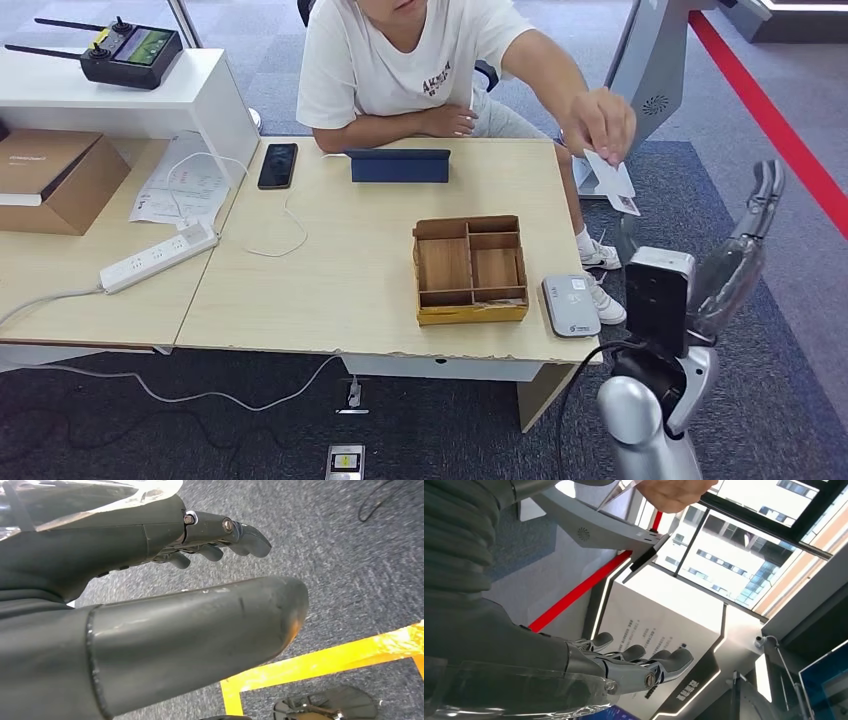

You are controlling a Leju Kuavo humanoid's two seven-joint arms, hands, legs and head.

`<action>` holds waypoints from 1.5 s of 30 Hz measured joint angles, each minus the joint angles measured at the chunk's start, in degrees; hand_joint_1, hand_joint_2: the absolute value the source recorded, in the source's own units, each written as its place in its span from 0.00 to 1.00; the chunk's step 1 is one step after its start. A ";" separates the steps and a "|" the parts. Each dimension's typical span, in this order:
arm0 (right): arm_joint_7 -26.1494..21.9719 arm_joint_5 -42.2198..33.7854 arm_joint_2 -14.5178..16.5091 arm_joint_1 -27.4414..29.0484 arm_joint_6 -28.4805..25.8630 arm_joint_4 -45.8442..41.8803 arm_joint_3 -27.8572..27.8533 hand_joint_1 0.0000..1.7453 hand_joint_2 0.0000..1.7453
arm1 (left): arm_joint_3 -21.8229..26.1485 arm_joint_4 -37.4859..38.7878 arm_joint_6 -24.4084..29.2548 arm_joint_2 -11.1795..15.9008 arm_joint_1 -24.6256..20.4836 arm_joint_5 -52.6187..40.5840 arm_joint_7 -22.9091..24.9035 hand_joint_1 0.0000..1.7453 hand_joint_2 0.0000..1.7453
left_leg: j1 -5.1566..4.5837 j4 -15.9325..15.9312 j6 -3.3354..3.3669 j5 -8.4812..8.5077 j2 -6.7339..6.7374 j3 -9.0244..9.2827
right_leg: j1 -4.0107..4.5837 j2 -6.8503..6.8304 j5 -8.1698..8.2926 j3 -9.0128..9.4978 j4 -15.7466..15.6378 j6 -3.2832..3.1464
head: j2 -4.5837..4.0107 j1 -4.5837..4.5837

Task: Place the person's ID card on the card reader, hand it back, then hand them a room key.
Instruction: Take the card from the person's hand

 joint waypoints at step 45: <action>10.01 3.77 -12.64 -18.83 1.85 19.73 25.85 1.00 1.00 | -1.58 -0.05 0.76 -0.13 -0.65 -1.17 0.34 0.00 0.00 | 0.02 0.03 -0.03 0.04 -0.07 -0.06 | 0.02 -0.03 0.00 -0.16 0.00 -0.01 | 0.00 -0.01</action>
